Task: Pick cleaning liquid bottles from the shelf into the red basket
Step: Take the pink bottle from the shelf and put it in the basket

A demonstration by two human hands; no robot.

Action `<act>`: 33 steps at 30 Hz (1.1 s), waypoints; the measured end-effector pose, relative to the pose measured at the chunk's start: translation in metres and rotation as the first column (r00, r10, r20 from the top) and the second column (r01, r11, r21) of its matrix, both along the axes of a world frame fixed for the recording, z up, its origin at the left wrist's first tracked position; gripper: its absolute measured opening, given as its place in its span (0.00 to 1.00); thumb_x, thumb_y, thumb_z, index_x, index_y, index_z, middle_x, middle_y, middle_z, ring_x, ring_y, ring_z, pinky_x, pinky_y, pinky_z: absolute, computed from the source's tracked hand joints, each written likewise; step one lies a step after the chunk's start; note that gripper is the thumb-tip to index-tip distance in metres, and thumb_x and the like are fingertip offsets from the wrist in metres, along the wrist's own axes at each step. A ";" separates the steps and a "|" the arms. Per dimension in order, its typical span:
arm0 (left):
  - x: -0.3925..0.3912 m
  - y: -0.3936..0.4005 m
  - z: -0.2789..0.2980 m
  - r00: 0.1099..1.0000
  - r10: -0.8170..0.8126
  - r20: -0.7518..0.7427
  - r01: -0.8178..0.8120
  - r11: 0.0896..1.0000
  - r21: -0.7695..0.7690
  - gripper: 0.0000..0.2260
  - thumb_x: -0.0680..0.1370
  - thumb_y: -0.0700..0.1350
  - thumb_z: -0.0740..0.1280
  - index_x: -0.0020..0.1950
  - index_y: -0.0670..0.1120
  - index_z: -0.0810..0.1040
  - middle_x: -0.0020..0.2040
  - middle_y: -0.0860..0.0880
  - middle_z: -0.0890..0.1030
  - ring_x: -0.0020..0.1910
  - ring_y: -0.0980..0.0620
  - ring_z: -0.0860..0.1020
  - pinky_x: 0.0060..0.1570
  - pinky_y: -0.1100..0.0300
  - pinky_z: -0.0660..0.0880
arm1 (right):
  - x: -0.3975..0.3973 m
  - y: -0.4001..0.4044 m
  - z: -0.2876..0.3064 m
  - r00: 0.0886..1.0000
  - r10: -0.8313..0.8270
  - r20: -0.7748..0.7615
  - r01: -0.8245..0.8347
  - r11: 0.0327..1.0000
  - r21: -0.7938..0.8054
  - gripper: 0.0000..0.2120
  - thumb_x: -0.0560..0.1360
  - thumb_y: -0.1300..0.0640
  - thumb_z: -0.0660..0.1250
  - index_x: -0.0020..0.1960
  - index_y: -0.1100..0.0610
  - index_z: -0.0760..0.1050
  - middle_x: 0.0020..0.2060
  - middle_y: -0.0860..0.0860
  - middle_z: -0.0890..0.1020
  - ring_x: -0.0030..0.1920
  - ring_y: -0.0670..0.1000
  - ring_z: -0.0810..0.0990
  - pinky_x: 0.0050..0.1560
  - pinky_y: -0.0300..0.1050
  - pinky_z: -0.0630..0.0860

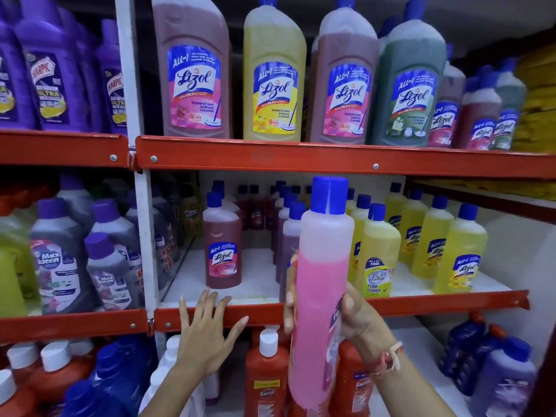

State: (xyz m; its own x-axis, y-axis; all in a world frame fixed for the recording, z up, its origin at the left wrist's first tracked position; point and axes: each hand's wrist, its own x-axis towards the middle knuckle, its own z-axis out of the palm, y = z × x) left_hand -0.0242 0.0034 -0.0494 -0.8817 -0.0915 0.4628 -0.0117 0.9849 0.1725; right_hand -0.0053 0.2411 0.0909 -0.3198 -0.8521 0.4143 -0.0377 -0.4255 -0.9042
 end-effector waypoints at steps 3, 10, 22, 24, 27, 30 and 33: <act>0.011 0.018 0.025 0.999 -0.009 -0.044 0.017 0.982 0.190 0.40 0.71 0.73 0.37 0.73 0.52 0.63 0.75 0.50 0.64 0.75 0.52 0.56 0.71 0.38 0.39 | -0.010 0.018 -0.004 0.984 -0.162 0.068 0.162 0.987 0.006 0.36 0.59 0.48 0.82 0.59 0.62 0.73 0.46 0.57 0.85 0.46 0.58 0.84 0.46 0.51 0.82; 0.061 0.101 0.135 0.828 -0.295 -0.476 0.544 0.627 0.558 0.27 0.73 0.70 0.54 0.66 0.58 0.70 0.68 0.60 0.69 0.70 0.61 0.63 0.68 0.55 0.63 | -0.021 0.055 -0.014 0.834 -0.551 -0.024 0.550 0.834 -0.034 0.31 0.48 0.47 0.85 0.48 0.54 0.83 0.41 0.55 0.87 0.43 0.54 0.85 0.44 0.48 0.82; 0.057 0.165 0.131 0.807 -0.514 -0.290 0.554 0.490 0.673 0.24 0.61 0.50 0.82 0.55 0.50 0.82 0.52 0.55 0.82 0.52 0.57 0.80 0.50 0.61 0.77 | 0.003 0.093 -0.079 0.626 -0.773 -0.103 0.780 0.621 0.080 0.23 0.54 0.64 0.79 0.48 0.56 0.80 0.37 0.46 0.88 0.41 0.45 0.85 0.39 0.37 0.80; 0.055 0.167 0.114 0.815 -0.514 -0.268 0.519 0.443 0.731 0.23 0.61 0.44 0.82 0.53 0.46 0.83 0.52 0.52 0.83 0.51 0.58 0.81 0.48 0.67 0.75 | 0.004 0.096 -0.097 0.631 -0.771 -0.082 0.773 0.618 0.142 0.26 0.55 0.62 0.79 0.53 0.59 0.78 0.40 0.46 0.88 0.43 0.46 0.85 0.41 0.37 0.80; 0.057 0.170 0.075 0.846 -0.490 -0.207 0.441 0.428 0.789 0.24 0.59 0.43 0.83 0.53 0.46 0.83 0.53 0.51 0.84 0.52 0.58 0.81 0.49 0.66 0.75 | 0.007 0.103 -0.132 0.676 -0.735 -0.050 0.721 0.645 0.255 0.31 0.59 0.62 0.78 0.61 0.62 0.74 0.47 0.47 0.87 0.50 0.48 0.84 0.47 0.40 0.81; 0.063 0.174 0.024 0.875 -0.462 -0.142 0.365 0.438 0.822 0.24 0.57 0.43 0.83 0.51 0.50 0.83 0.52 0.50 0.84 0.51 0.60 0.80 0.51 0.67 0.73 | 0.012 0.113 -0.173 0.712 -0.700 -0.051 0.663 0.647 0.377 0.33 0.62 0.62 0.77 0.65 0.60 0.71 0.53 0.49 0.85 0.56 0.50 0.82 0.55 0.44 0.80; 0.071 0.181 -0.029 0.902 -0.425 -0.079 0.281 0.438 0.854 0.25 0.55 0.43 0.83 0.49 0.52 0.82 0.50 0.51 0.84 0.49 0.61 0.80 0.48 0.69 0.73 | 0.014 0.126 -0.218 0.733 -0.674 -0.088 0.622 0.613 0.487 0.35 0.63 0.62 0.79 0.67 0.57 0.70 0.61 0.55 0.81 0.62 0.55 0.78 0.62 0.52 0.76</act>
